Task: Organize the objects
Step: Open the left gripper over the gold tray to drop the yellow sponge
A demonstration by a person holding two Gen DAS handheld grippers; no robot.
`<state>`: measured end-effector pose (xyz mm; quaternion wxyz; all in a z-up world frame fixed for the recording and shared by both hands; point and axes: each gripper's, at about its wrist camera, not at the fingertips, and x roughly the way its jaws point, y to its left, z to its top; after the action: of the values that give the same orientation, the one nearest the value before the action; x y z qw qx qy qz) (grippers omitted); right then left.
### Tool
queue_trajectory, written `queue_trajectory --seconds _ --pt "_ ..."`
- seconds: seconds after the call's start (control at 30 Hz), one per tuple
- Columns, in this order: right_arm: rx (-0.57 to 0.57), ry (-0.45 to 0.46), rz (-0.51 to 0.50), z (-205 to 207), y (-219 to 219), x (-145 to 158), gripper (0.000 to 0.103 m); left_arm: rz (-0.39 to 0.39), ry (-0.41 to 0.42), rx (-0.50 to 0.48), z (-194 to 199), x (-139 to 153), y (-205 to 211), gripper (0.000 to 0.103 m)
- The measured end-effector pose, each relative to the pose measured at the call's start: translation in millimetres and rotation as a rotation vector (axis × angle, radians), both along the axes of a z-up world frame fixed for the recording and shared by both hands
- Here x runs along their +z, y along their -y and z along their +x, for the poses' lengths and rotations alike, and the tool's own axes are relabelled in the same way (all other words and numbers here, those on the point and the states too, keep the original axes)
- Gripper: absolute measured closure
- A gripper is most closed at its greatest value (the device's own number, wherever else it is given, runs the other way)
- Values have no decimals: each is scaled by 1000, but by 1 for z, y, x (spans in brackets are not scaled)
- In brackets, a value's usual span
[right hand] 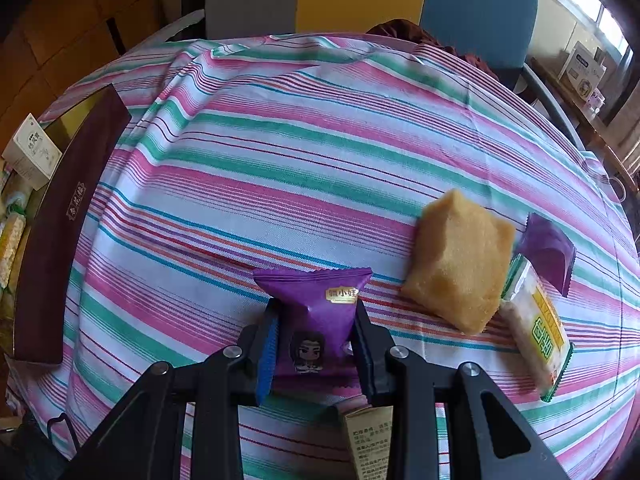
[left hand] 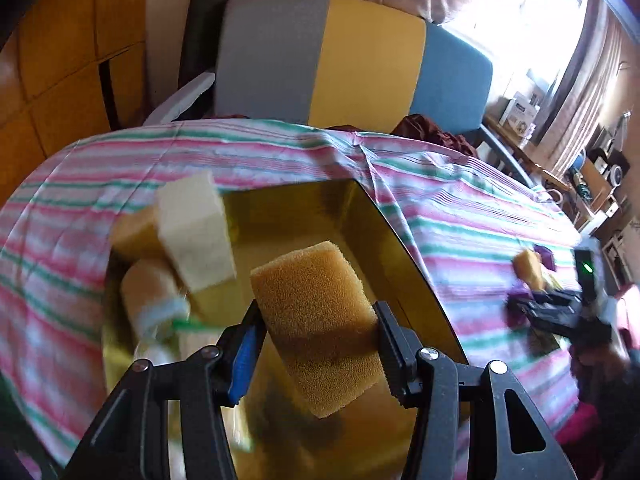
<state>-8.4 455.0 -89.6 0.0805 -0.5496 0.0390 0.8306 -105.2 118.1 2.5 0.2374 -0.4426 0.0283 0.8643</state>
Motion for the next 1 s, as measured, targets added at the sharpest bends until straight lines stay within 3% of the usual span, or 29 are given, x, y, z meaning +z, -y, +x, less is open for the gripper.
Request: queue_trajectory --seconds 0.4,0.67,0.8,1.0 --pt "1 0 -10 0 0 1 70 -109 38 49 -94 -41 -35 47" --pt "1 -1 -14 0 1 1 70 -116 55 72 -107 -57 -40 43" --pt "-1 -1 -16 0 1 1 70 -104 34 61 -104 -53 -39 30" --pt "-1 -1 -16 -1 1 1 70 -100 15 51 -96 -46 -39 29"
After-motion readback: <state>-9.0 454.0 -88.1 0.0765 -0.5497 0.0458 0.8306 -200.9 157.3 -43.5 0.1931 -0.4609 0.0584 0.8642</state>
